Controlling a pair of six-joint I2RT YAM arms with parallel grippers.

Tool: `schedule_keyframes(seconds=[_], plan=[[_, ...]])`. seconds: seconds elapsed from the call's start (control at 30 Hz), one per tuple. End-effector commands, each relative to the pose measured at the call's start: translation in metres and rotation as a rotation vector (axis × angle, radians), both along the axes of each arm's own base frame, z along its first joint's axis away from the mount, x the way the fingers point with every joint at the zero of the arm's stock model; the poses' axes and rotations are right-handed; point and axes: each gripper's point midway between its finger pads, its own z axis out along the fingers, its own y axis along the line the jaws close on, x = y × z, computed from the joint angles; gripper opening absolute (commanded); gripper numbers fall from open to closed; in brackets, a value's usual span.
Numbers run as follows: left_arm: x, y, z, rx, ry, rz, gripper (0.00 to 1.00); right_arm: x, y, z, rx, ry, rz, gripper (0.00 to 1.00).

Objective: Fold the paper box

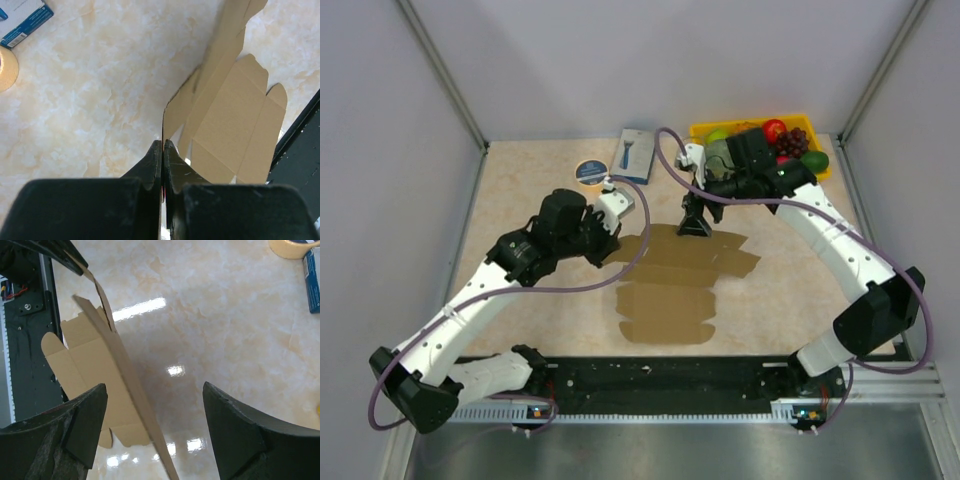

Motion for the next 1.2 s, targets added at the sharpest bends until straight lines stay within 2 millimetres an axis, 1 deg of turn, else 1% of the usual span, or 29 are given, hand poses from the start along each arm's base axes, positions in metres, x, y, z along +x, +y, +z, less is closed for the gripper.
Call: schedule_keyframes(seconds=[0.0,0.03,0.07,0.1,0.13,0.17,0.3,0.4,0.43,0.5,0.53,0.6,0.63,0.7,0.73,0.77,0.8,0.83,0.87,0.9,0.93,0.97,1.0,1.03,1.07,1.1,1.13,1.17], plan=[[0.008,-0.007,0.029,-0.042,-0.081,-0.026,0.00,-0.018,-0.008,0.034,0.060,-0.080,0.003,0.77],[0.008,-0.007,0.027,-0.041,-0.078,-0.028,0.00,-0.022,-0.009,0.027,0.057,-0.070,0.007,0.78],[0.007,-0.007,0.026,-0.039,-0.077,-0.032,0.00,-0.023,-0.010,0.027,0.060,-0.080,0.005,0.78],[0.007,-0.007,0.027,-0.039,-0.084,-0.036,0.00,-0.021,-0.010,0.018,0.055,-0.073,0.000,0.78],[0.006,-0.007,0.028,-0.040,-0.084,-0.043,0.00,-0.019,-0.011,0.015,0.048,-0.069,-0.006,0.78],[0.004,-0.007,0.030,-0.046,-0.092,-0.050,0.00,-0.016,-0.008,0.007,0.037,-0.049,-0.004,0.77],[-0.006,-0.010,0.040,-0.083,-0.117,-0.105,0.00,-0.013,-0.007,-0.009,0.017,-0.010,0.000,0.70],[-0.010,-0.011,0.047,-0.105,-0.141,-0.122,0.00,-0.021,-0.006,-0.010,0.035,0.005,0.020,0.59],[-0.012,-0.012,0.049,-0.115,-0.141,-0.133,0.00,-0.023,-0.006,-0.010,0.041,0.008,0.024,0.51],[-0.013,-0.014,0.052,-0.128,-0.149,-0.136,0.00,-0.028,-0.008,-0.008,0.055,0.000,0.020,0.42],[-0.012,-0.014,0.051,-0.127,-0.148,-0.135,0.00,-0.032,-0.007,-0.004,0.073,0.003,0.025,0.37],[-0.011,-0.015,0.053,-0.135,-0.156,-0.133,0.00,-0.038,-0.006,-0.001,0.098,0.002,0.045,0.31],[-0.012,-0.014,0.050,-0.136,-0.153,-0.134,0.00,-0.045,-0.006,0.005,0.119,-0.009,0.062,0.19],[-0.012,-0.014,0.049,-0.140,-0.160,-0.134,0.00,-0.047,-0.007,0.006,0.122,-0.021,0.063,0.08],[-0.013,-0.012,0.050,-0.150,-0.171,-0.131,0.08,-0.047,-0.008,0.007,0.122,-0.026,0.061,0.00],[-0.014,-0.012,0.053,-0.178,-0.168,-0.122,0.24,-0.047,-0.008,0.009,0.126,-0.025,0.060,0.00],[-0.011,-0.007,0.058,-0.207,-0.163,-0.095,0.38,-0.049,-0.008,0.011,0.131,-0.025,0.068,0.00],[-0.014,-0.006,0.073,-0.276,-0.182,-0.111,0.59,-0.052,-0.007,0.014,0.143,-0.025,0.081,0.00],[-0.033,-0.015,0.087,-0.391,-0.115,-0.215,0.67,-0.053,-0.007,0.015,0.148,-0.025,0.086,0.00],[-0.023,0.001,0.099,-0.449,-0.120,-0.182,0.70,-0.055,-0.007,0.017,0.153,-0.021,0.093,0.00],[-0.021,0.006,0.111,-0.520,-0.102,-0.164,0.75,-0.056,-0.006,0.018,0.157,-0.022,0.100,0.00],[-0.026,0.004,0.131,-0.620,-0.064,-0.210,0.75,-0.057,-0.006,0.020,0.161,-0.022,0.105,0.00],[-0.015,0.013,0.137,-0.652,-0.053,-0.183,0.75,-0.060,-0.005,0.022,0.174,-0.012,0.120,0.00],[-0.005,0.011,0.142,-0.678,-0.014,-0.189,0.73,-0.063,-0.004,0.023,0.179,-0.007,0.130,0.00],[-0.001,0.010,0.146,-0.702,0.023,-0.193,0.71,-0.065,-0.004,0.027,0.188,-0.009,0.138,0.00],[0.003,0.008,0.147,-0.704,0.050,-0.205,0.69,-0.066,-0.003,0.028,0.195,-0.006,0.146,0.00],[0.011,0.003,0.144,-0.710,0.098,-0.234,0.68,-0.066,-0.003,0.029,0.195,-0.006,0.146,0.00],[0.010,-0.003,0.154,-0.747,0.109,-0.293,0.65,-0.067,-0.004,0.030,0.198,-0.008,0.149,0.00]])
